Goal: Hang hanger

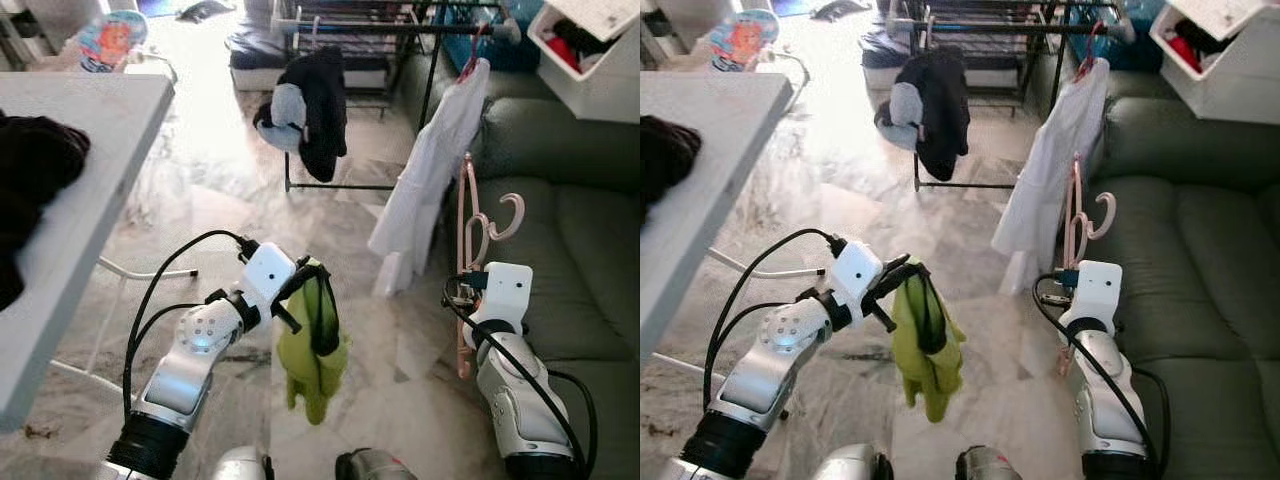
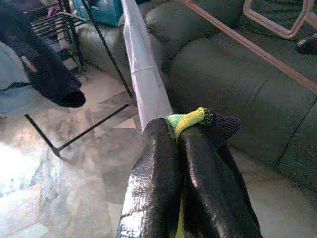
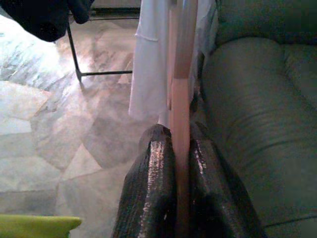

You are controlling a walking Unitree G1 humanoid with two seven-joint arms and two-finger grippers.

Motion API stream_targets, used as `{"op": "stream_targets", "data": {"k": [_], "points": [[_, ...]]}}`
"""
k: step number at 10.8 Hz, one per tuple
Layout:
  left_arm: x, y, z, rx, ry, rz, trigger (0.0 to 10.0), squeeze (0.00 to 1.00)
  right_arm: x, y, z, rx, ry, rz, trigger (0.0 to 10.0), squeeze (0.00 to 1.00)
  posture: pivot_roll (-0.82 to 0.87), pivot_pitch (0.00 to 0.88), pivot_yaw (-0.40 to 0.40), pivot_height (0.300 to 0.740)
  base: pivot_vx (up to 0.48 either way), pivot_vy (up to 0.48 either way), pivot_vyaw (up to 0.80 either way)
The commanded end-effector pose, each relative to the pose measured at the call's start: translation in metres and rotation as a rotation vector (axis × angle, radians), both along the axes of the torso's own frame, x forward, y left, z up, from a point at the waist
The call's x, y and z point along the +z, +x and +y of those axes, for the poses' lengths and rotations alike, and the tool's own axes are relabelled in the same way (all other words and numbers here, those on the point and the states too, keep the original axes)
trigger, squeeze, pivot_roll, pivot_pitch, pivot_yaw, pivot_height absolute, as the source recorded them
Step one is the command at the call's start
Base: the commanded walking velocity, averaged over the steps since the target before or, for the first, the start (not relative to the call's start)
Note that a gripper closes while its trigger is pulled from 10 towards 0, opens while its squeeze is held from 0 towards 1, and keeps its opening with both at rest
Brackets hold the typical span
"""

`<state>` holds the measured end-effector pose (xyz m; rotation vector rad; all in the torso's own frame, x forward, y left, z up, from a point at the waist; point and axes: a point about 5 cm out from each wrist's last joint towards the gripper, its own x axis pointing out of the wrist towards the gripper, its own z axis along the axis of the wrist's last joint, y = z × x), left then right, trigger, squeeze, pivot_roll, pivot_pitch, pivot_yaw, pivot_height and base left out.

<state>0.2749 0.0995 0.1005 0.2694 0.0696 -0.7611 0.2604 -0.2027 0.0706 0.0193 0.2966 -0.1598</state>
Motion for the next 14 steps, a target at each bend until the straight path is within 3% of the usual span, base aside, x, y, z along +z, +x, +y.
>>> {"op": "stream_targets", "data": {"k": [1,3,6,10,14], "points": [[0.002,-0.001,0.0,-0.002,-0.006,-0.018,10.0,0.0,0.003,0.001,0.0,0.004,0.002,-0.013,10.0,0.0,-0.07,0.076,-0.023,0.74,0.0,0.0,0.0],[0.002,-0.001,0.0,0.018,-0.01,-0.017,10.0,0.0,0.004,0.002,0.002,0.037,-0.018,-0.018,10.0,0.0,-0.07,0.077,-0.024,0.74,0.0,0.0,0.0],[0.005,0.001,0.0,0.084,-0.046,-0.038,10.0,0.0,0.007,0.002,0.006,0.059,-0.031,-0.036,10.0,0.0,-0.07,0.081,-0.025,0.74,0.0,0.0,0.8],[0.001,-0.002,-0.007,0.067,-0.057,-0.011,10.0,0.0,0.005,0.002,0.009,0.058,-0.028,-0.036,10.0,0.0,-0.06,0.084,-0.016,0.74,0.0,0.0,0.8],[0.001,-0.002,-0.015,0.057,-0.078,-0.008,10.0,0.0,0.012,0.013,0.013,0.073,-0.031,-0.063,10.0,0.0,-0.07,0.088,-0.016,0.74,0.0,-0.076,0.8]]}}
